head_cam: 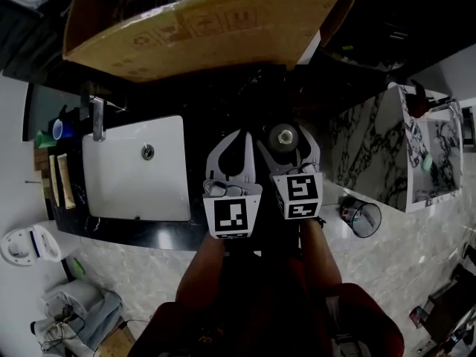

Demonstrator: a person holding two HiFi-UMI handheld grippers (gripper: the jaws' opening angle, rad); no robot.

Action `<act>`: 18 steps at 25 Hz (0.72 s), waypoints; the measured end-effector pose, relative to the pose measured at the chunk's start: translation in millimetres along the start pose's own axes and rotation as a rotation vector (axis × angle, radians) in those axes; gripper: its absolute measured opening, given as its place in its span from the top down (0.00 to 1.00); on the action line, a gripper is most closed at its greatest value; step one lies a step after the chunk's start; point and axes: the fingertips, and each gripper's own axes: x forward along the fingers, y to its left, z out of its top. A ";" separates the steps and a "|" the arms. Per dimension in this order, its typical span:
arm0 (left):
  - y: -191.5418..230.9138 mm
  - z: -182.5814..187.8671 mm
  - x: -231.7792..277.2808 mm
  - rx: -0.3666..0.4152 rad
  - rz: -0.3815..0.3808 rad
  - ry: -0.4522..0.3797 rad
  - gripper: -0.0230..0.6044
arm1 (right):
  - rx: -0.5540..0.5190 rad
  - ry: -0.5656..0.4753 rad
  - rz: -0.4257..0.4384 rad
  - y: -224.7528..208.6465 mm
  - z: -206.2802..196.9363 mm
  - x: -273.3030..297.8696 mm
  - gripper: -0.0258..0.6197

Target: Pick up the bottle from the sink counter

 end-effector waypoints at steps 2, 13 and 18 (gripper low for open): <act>1.3 0.4 2.1 0.002 0.002 -0.009 0.96 | 0.000 0.011 0.001 -0.3 -2.9 3.5 0.38; 5.6 -10.2 8.6 -0.004 0.001 0.024 0.96 | 0.023 0.036 -0.011 -4.6 -7.4 12.1 0.41; 8.2 -15.5 8.8 -0.008 0.000 0.047 0.96 | 0.022 0.038 -0.010 -4.2 -7.4 12.9 0.42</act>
